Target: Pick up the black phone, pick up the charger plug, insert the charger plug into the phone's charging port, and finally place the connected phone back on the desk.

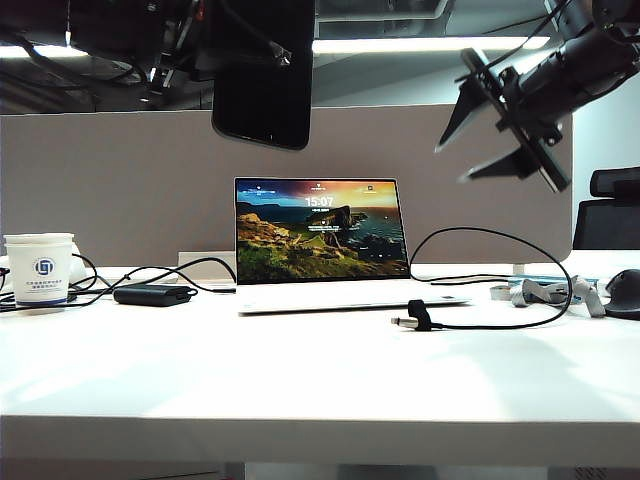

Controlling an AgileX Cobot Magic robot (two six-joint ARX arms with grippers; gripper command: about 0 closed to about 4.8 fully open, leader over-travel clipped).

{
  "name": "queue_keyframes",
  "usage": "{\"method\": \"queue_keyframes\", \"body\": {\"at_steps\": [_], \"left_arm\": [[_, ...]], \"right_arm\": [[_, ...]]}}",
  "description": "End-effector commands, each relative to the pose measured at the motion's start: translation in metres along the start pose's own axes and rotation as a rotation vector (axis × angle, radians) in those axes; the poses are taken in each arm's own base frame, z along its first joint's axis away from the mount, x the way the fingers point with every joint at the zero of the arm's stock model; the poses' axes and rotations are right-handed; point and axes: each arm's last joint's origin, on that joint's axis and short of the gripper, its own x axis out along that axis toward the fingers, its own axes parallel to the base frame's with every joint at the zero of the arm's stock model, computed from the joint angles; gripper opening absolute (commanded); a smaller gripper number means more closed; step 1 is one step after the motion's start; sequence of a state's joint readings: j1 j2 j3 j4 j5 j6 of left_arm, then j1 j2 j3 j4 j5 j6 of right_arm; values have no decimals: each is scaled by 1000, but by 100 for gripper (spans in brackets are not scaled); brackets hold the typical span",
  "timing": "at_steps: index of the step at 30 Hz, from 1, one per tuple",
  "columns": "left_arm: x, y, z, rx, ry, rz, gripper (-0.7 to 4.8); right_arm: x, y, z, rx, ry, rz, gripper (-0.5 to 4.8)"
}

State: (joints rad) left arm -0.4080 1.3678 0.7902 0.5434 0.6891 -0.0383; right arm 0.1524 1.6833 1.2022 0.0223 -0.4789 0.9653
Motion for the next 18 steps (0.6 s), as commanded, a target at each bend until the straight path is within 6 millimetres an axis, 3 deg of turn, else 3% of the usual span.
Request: {"method": "queue_keyframes", "body": {"at_steps": [1, 13, 18], "left_arm": [[-1, -2, 9, 46, -54, -14, -7], [-1, -2, 13, 71, -88, -16, -7], [-1, -2, 13, 71, -88, -20, -7]], "right_arm": [[1, -2, -10, 51, 75, -51, 234], [15, -10, -47, 191, 189, -215, 234], [22, -19, -52, 299, 184, -286, 234]]}}
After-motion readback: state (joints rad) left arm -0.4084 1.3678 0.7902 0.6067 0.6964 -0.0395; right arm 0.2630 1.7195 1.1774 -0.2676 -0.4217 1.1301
